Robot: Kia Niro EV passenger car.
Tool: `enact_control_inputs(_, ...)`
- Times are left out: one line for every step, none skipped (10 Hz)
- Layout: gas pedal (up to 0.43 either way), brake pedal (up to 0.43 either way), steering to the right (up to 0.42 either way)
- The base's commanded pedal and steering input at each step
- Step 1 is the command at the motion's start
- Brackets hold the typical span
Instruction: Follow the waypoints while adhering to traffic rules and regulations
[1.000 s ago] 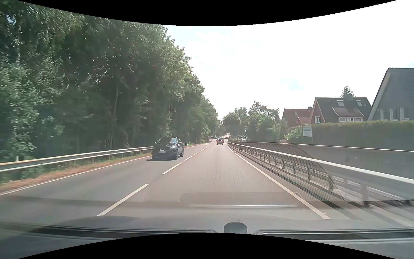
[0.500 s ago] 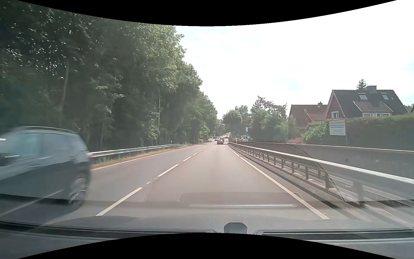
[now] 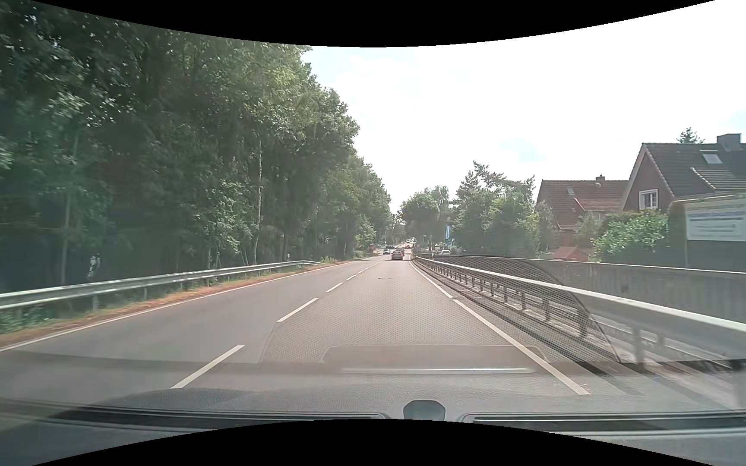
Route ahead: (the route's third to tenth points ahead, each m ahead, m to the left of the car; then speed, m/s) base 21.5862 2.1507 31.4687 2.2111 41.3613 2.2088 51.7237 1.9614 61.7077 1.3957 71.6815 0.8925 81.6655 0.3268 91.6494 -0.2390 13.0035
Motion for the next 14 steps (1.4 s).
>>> enact_control_inputs(0.059,0.0,0.0)
enact_control_inputs(0.059,0.0,0.0)
enact_control_inputs(0.059,0.0,0.0)
enact_control_inputs(0.059,0.0,-0.001)
enact_control_inputs(0.059,0.0,0.0)
enact_control_inputs(0.059,0.0,0.0)
enact_control_inputs(0.059,0.0,-0.001)
enact_control_inputs(0.039,0.0,0.0)
enact_control_inputs(0.039,0.0,0.0)
enact_control_inputs(0.028,0.0,0.0)
enact_control_inputs(0.02,0.0,0.0)
enact_control_inputs(0.008,0.0,-0.001)
enact_control_inputs(0.0,0.0,0.0)
enact_control_inputs(0.0,0.0,0.0)
